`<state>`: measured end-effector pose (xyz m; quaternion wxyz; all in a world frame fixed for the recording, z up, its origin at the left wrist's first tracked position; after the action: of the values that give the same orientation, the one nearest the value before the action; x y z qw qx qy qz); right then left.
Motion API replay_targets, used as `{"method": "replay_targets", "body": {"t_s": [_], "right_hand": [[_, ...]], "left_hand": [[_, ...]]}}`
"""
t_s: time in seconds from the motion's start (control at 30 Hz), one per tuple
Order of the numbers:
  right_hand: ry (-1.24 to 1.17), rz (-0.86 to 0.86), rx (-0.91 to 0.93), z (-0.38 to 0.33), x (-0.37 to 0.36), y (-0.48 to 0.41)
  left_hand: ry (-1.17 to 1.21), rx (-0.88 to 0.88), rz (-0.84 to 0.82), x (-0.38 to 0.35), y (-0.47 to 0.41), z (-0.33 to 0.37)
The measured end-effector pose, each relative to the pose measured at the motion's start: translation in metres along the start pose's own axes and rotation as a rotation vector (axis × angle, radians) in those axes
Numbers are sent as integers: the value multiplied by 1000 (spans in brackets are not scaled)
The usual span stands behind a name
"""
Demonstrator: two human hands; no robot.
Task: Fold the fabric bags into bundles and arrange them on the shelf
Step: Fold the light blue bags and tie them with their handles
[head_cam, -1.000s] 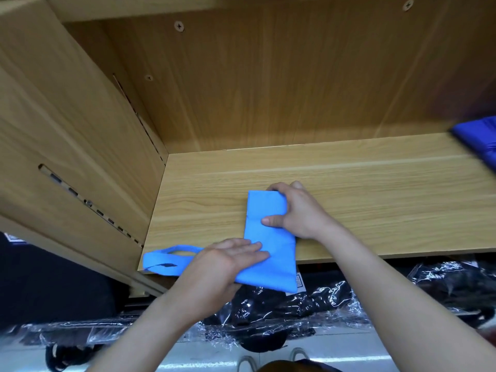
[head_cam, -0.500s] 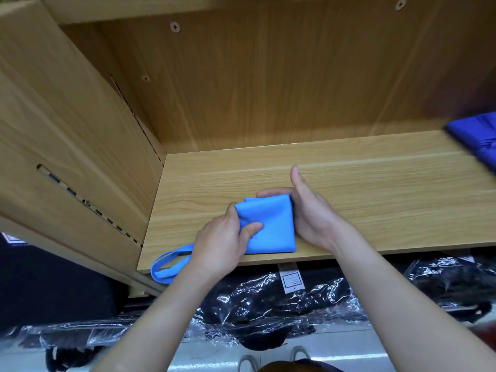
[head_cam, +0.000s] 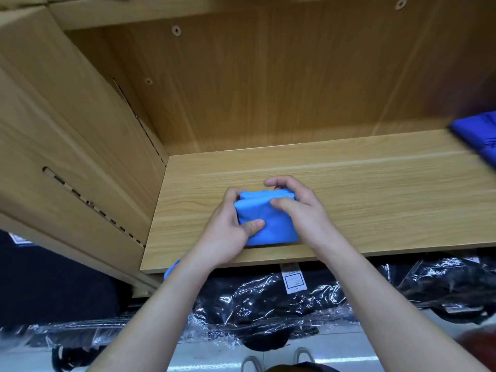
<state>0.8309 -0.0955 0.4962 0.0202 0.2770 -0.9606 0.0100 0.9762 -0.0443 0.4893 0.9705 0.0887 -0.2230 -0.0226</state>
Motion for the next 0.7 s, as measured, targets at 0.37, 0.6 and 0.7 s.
{"method": "replay_targets", "body": {"t_s": [0.37,0.6,0.7], "right_hand": [[-249,413,96,4,4,0],[-108,129,-271,-5,17,-1],[-336,77,-346,1,18,5]], "left_hand": [[-161,-220,69,-24,24,36],[-957,-630,401,-22,24,32],[-1024,-702,358,-30,19,21]]}}
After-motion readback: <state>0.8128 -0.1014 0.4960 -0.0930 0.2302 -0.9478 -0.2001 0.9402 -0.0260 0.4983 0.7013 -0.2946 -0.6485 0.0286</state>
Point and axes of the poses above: each hand's wrist, its own y-axis away from the middle knuckle, its own x-axis out of the back of the hand, z = x × y, the point moved 2 cm from there along -y, towards the middle knuckle, and after that the axes turned 11 degrees about -z, right-handed, at the moved point
